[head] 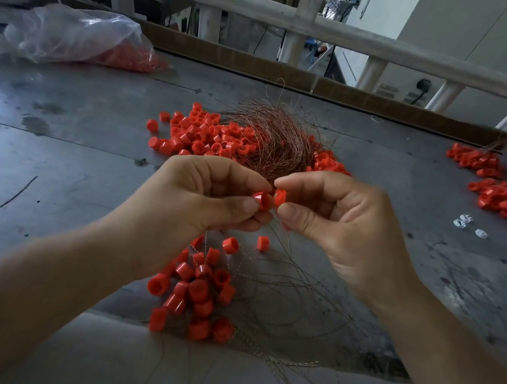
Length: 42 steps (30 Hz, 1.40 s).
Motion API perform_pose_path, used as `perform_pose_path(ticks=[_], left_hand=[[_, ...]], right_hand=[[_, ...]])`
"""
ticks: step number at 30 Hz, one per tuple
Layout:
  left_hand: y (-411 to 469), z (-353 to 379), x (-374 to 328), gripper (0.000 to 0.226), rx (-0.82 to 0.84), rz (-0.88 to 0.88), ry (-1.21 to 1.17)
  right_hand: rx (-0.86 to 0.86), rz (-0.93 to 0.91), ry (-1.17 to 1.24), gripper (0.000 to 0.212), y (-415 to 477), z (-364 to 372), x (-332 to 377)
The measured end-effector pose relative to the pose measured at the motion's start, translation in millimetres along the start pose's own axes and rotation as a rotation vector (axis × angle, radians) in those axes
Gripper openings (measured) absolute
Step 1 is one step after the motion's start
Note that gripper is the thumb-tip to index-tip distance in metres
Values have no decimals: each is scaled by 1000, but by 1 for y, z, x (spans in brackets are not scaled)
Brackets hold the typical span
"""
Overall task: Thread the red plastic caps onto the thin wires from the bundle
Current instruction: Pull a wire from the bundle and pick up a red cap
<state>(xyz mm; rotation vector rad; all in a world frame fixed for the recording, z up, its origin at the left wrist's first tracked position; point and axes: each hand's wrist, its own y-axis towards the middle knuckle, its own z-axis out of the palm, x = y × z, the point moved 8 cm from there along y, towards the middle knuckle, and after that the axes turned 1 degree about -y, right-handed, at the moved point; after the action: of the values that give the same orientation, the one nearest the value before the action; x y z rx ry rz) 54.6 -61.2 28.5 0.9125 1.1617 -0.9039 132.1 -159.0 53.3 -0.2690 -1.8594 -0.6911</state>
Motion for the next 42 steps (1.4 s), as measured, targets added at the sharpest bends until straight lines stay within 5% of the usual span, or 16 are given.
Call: perform_pose_path(ticks=[12,26,42], left_hand=[[1,3,2,20,-21,-30,-18],[-1,1,2,21,-20,15,111],[-4,7,7,23,61,-62,-21]], right_hand=[[-69,-166,-355,28,-5,2,11],[-112,-232,-380,27,-7,3,14],[-121,-275,-380,24,-9,2,20]])
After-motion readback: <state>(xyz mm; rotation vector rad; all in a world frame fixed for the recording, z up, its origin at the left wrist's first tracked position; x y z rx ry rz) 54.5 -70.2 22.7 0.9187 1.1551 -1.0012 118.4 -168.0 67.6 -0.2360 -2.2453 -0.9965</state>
